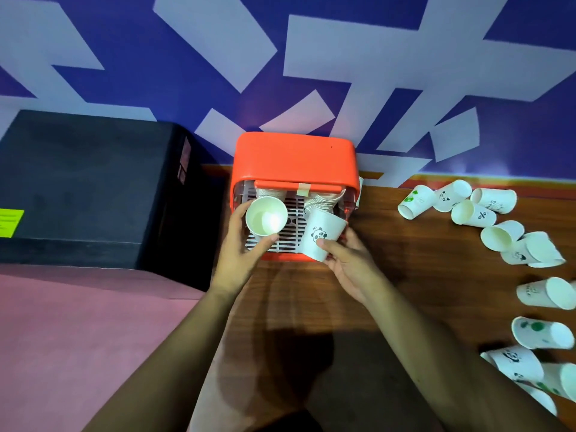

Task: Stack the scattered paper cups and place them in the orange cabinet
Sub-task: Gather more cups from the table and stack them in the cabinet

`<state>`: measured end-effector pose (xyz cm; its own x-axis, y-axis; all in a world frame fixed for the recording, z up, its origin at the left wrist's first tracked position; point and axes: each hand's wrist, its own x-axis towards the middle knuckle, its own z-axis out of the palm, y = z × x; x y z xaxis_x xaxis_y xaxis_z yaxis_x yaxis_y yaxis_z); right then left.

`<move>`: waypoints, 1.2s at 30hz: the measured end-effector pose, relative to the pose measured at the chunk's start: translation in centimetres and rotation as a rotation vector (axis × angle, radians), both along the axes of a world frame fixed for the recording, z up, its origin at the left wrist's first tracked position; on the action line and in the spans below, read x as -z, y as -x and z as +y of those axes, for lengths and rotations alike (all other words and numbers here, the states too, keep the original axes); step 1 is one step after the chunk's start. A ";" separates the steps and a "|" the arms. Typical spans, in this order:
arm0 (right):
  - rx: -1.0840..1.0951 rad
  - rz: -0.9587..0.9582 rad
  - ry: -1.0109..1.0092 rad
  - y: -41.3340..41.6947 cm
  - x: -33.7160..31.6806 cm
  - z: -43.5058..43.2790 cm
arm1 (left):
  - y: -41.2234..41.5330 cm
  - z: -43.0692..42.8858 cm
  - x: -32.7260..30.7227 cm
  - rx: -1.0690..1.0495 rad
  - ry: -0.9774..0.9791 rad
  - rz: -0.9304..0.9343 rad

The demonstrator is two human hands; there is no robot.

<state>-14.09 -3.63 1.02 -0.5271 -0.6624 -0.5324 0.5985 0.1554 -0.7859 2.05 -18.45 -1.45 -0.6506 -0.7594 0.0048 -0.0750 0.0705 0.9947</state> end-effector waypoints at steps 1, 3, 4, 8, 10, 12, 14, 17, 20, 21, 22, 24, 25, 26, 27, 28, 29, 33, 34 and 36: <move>0.001 -0.005 -0.005 0.0 0.1 0.1 | 0.2 0.0 0.0 0.004 0.001 -0.003; 0.010 -0.013 -0.017 -0.1 0.4 0.2 | 0.5 -0.2 -0.2 0.002 -0.004 -0.005; 0.015 -0.011 -0.024 -0.1 0.4 0.2 | 0.7 -0.3 -0.2 -0.001 -0.004 -0.006; 0.011 0.026 -0.031 -0.3 0.9 0.2 | 0.6 -0.3 0.7 0.035 0.065 -0.046; 0.013 0.053 -0.029 -0.4 1.2 0.2 | 0.5 -0.3 1.3 0.040 0.066 -0.092; 0.011 0.094 -0.045 -0.4 1.2 0.0 | 0.7 -0.4 1.6 0.022 0.091 -0.149; -0.003 0.146 -0.068 -0.5 1.0 -0.3 | 1.1 -0.7 1.9 0.011 0.147 -0.198; -0.017 0.269 -0.099 -0.6 0.4 -1.0 | 1.6 -1.2 2.4 0.029 0.169 -0.238; -0.033 0.390 -0.118 -0.6 0.0 -2.1 | 1.7 -2.2 3.2 0.050 0.207 -0.273; -0.039 0.406 -0.105 -0.6 0.0 -2.4 | 1.6 -2.6 3.4 0.075 0.216 -0.288; -0.049 0.417 -0.094 -0.7 0.0 -2.7 | 1.5 -2.8 3.4 0.105 0.212 -0.304; -0.075 0.445 -0.093 -0.8 0.2 -3.1 | 1.3 -3.3 3.5 0.140 0.177 -0.346; -0.088 0.470 -0.101 -1.0 0.4 -3.2 | 1.1 -3.6 3.6 0.144 0.156 -0.370; -0.099 0.509 -0.117 -1.1 0.5 -3.3 | 1.0 -3.9 3.6 0.149 0.137 -0.390; -0.113 0.562 -0.140 -1.3 0.5 -3.5 | 0.9 -4.1 3.4 0.159 0.119 -0.409; -0.124 0.606 -0.151 -1.4 0.5 -3.6 | 0.8 -4.3 3.4 0.178 0.103 -0.415; -0.132 0.629 -0.146 -1.6 0.6 -3.8 | 0.7 -4.4 3.5 0.196 0.088 -0.408; -0.139 0.694 -0.074 -2.4 0.9 -4.6 | -0.4 -3.4 3.2 0.096 0.018 -0.316; -0.128 0.706 -0.056 -2.6 1.0 -4.8 | -0.7 -3.0 2.9 0.046 -0.016 -0.263; -0.114 0.734 -0.046 -2.9 1.1 -5.2 | -1.1 -2.3 1.9 -0.012 -0.084 -0.156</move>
